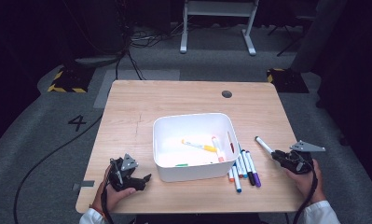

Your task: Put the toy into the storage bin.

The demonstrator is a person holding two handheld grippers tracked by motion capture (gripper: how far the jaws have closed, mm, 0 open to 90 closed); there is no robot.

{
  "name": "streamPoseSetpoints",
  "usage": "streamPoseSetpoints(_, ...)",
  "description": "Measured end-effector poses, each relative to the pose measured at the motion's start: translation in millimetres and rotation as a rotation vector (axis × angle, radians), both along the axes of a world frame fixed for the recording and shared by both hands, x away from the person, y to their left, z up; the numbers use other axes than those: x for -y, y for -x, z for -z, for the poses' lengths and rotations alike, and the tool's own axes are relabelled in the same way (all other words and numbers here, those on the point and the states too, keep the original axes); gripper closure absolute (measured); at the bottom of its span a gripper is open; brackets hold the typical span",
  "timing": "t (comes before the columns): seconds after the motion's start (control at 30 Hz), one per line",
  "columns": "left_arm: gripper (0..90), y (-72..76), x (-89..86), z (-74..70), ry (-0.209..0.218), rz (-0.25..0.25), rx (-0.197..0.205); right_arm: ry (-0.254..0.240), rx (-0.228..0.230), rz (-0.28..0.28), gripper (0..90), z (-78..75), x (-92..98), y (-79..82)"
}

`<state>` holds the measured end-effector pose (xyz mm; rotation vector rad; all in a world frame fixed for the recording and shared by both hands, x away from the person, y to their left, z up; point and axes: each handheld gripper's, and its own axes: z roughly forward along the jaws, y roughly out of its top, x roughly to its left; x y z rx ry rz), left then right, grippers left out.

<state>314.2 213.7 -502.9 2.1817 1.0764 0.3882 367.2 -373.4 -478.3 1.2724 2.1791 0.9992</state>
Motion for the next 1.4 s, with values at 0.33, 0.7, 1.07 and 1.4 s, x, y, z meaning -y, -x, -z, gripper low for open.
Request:
streamPoseSetpoints(0.33,13.5,0.0,0.0,0.0,0.000,0.000,0.000,-0.050,0.053,-0.023,75.3,-15.0,-0.6,4.9)
streamPoseSetpoints(0.7,13.5,0.0,0.0,0.0,0.001,0.000,0.000,-0.114,0.143,-0.075,75.2,-44.7,-7.9,11.7)
streamPoseSetpoints(1.07,13.5,0.0,0.0,0.0,0.000,0.000,0.000,-0.122,0.214,-0.176,75.2,-83.8,-29.3,11.7)
streamPoseSetpoints(1.4,13.6,0.0,0.0,0.0,0.000,0.000,0.000,-0.121,0.231,-0.317,75.2,-112.2,-64.8,1.1)
